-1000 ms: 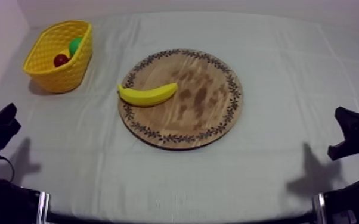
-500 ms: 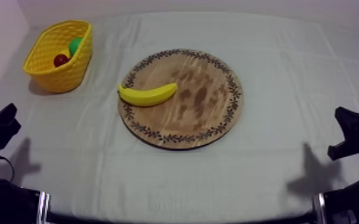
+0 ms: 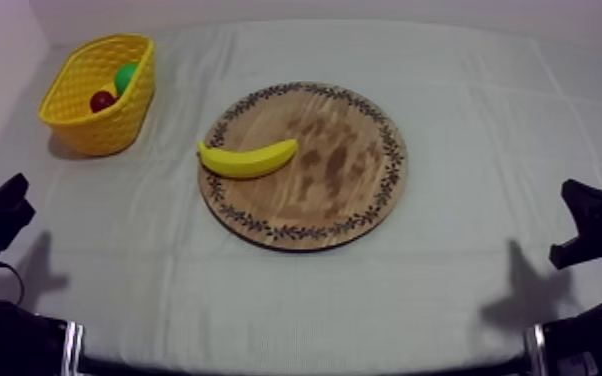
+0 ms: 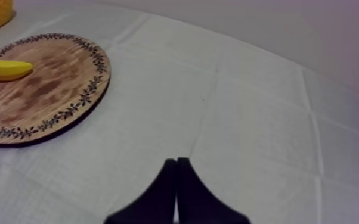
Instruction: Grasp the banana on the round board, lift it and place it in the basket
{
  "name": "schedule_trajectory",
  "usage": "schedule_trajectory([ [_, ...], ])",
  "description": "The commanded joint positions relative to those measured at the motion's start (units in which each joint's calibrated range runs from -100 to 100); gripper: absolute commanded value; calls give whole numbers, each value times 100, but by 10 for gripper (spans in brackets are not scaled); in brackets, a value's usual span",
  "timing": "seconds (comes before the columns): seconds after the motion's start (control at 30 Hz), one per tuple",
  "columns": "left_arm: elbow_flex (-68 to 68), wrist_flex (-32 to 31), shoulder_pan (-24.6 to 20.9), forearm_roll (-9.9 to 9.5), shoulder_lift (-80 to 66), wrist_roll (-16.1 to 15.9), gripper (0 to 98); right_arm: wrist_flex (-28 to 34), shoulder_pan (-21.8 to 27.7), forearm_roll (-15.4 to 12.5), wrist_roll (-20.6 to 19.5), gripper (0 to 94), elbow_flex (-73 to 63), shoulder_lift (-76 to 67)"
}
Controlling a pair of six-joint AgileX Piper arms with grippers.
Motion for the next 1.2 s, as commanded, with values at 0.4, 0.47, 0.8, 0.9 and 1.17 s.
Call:
schedule_trajectory([
  [0.4,5,-2,5,0,-3,1,1,-7,0,0,1,2,-3,3],
  [0.47,5,-21,8,0,18,-3,1,-7,0,0,1,2,-3,3],
  [0.8,-774,-774,349,147,1299,-322,0,-7,0,0,1,2,-3,3],
  [0.9,-1773,-240,521,168,2023,-467,0,-7,0,0,1,2,-3,3],
  [1.17,-4704,2070,650,453,4080,-1279,0,-7,0,0,1,2,-3,3],
])
